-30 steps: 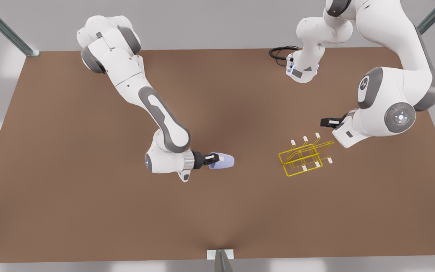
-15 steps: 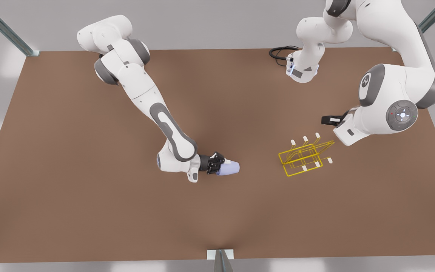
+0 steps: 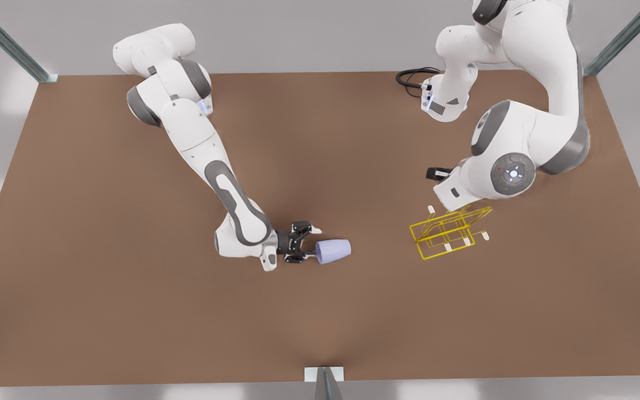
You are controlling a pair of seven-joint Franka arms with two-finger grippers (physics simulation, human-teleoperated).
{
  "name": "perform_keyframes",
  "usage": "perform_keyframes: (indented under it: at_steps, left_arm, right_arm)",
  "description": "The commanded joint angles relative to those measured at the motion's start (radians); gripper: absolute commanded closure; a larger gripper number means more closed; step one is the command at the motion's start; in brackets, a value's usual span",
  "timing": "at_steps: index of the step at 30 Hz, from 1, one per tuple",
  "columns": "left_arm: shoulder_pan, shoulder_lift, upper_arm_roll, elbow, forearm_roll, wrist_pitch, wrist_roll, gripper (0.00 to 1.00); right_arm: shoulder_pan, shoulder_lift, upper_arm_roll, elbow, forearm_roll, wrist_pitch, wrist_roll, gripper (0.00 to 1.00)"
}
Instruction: Place the cup on the cup holder
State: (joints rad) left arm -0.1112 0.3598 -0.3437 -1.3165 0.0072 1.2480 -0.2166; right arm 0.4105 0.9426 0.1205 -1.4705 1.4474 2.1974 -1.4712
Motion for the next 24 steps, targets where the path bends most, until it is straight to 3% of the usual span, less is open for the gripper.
perform_keyframes:
  at_steps: [1, 3, 6, 9, 10, 12, 14, 16, 20, 24]
  left_arm:
    - [-0.002, 0.041, -0.098, 0.000, 0.003, 0.192, -0.969, 0.00]
    - [-0.122, 0.145, -0.093, 0.005, 0.140, 0.294, -1.182, 0.00]
    - [-0.122, 0.215, -0.093, 0.005, 0.142, 0.369, -1.533, 0.00]
    - [-0.180, 0.237, -0.074, -0.033, 0.143, 0.634, -1.889, 0.00]
    - [-0.202, 0.237, -0.043, -0.055, 0.143, 0.731, -2.078, 0.00]
    - [-0.214, 0.232, -0.018, -0.102, 0.140, 0.892, -2.326, 0.00]
    - [-0.222, 0.235, 0.025, -0.145, 0.137, 1.024, -2.589, 0.00]
    - [-0.234, 0.306, 0.051, -0.097, 0.137, 1.068, -2.839, 0.00]
    - [-0.295, 0.340, 0.094, -0.070, 0.137, 1.071, -2.956, 0.00]
    - [-0.298, 0.269, 0.097, -0.244, 0.137, 1.225, -2.966, 0.00]
  right_arm:
    - [-0.032, -0.011, -0.001, -0.014, -0.045, -0.126, -0.276, 0.00]
    - [-0.122, -0.013, -0.001, -0.037, -0.116, -0.226, -0.287, 0.00]
    - [-0.254, -0.022, -0.001, -0.051, -0.258, -0.364, -0.276, 0.00]
    - [-0.407, -0.097, -0.004, 0.001, -0.738, -0.649, -0.166, 0.00]
    - [-0.458, -0.137, -0.002, 0.084, -0.936, -0.824, -0.046, 0.00]
    - [-0.467, -0.338, 0.005, 0.153, -1.211, -0.976, 0.280, 0.00]
    - [-0.343, -0.623, 0.008, 0.130, -1.409, -1.009, 0.879, 0.00]
    - [-0.283, -0.821, 0.050, 0.099, -1.447, -1.005, 1.333, 0.00]
    - [-0.315, -0.874, 0.059, 0.076, -1.500, -1.021, 1.353, 0.00]
    - [-0.314, -0.869, 0.056, 0.065, -1.501, -1.022, 1.370, 0.00]
